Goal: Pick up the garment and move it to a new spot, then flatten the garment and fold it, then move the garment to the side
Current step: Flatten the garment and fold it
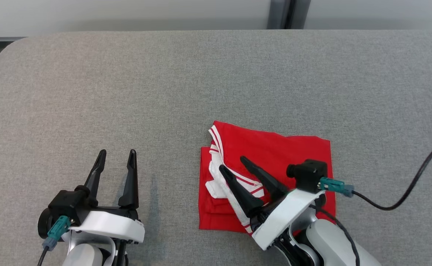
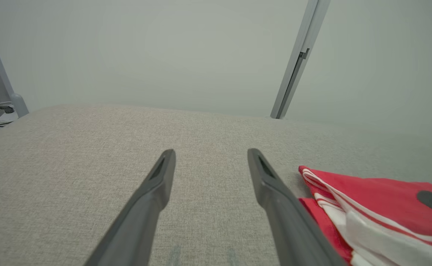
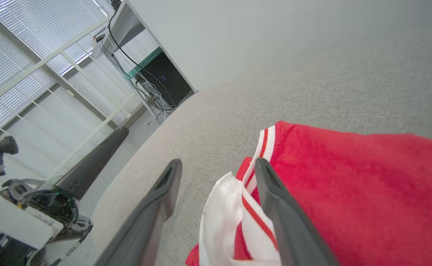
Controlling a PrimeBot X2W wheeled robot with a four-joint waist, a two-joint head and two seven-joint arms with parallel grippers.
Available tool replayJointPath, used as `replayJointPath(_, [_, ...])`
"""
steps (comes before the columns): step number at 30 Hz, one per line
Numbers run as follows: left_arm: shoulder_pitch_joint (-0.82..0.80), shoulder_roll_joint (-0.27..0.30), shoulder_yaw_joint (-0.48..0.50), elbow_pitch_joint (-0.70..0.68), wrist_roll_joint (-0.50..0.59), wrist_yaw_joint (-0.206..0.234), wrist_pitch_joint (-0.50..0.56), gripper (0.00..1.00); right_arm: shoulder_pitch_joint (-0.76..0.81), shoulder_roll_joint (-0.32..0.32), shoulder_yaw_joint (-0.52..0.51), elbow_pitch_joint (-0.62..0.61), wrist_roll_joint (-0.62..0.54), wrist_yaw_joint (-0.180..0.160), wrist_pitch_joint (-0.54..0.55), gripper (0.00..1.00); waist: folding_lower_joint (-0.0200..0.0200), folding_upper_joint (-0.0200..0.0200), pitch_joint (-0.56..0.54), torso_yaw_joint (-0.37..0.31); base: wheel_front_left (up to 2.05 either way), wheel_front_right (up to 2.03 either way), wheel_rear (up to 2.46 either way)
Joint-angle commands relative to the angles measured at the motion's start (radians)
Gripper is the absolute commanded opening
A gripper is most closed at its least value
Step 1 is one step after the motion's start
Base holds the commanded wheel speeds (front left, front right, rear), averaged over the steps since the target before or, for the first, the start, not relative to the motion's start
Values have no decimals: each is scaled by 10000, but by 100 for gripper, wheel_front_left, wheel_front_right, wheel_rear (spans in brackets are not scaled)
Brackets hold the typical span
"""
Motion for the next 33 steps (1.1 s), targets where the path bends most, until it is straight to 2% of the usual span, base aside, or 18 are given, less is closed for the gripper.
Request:
replayJointPath(1, [-160, 36, 45, -1, 81, -11, -10, 100, -116, -44, -29, -59, 70, 1, -122, 100, 0, 0, -12, -17, 0, 0, 0])
replayJointPath(3, [-118, 41, 71, 2, 103, -1, -10, 100, -221, -87, -169, -208, 163, 1, -456, 100, 0, 0, -37, -67, 0, 0, 0])
replayJointPath(8, [28, 80, 147, -22, 108, 44, -10, 100, -79, -724, -1037, -597, -208, 1, -983, 100, 0, 0, -102, -223, 0, 0, 0])
replayJointPath(14, [180, 135, 260, -50, 43, 109, -10, 100, 731, -1429, -3043, -1205, -1207, 1, -1204, 100, 0, 0, -193, -408, 0, 0, 0])
replayJointPath(20, [343, 274, 503, -131, -135, 278, 64, 100, 1879, -1794, -5152, -1833, -2424, 1, -978, 100, 0, 0, -429, -576, 0, 0, 0])
replayJointPath(26, [688, 432, 689, -330, -306, 401, 226, 100, 2999, -1681, -6606, -2621, -3651, 1, -618, 100, 0, 0, -808, -649, 0, 0, 0])
replayJointPath(33, [1162, 659, 718, -635, -363, 446, 429, 100, 3836, -1294, -7262, -3406, -4291, 1, -155, 100, 0, 0, -1248, -611, 0, 0, 0])
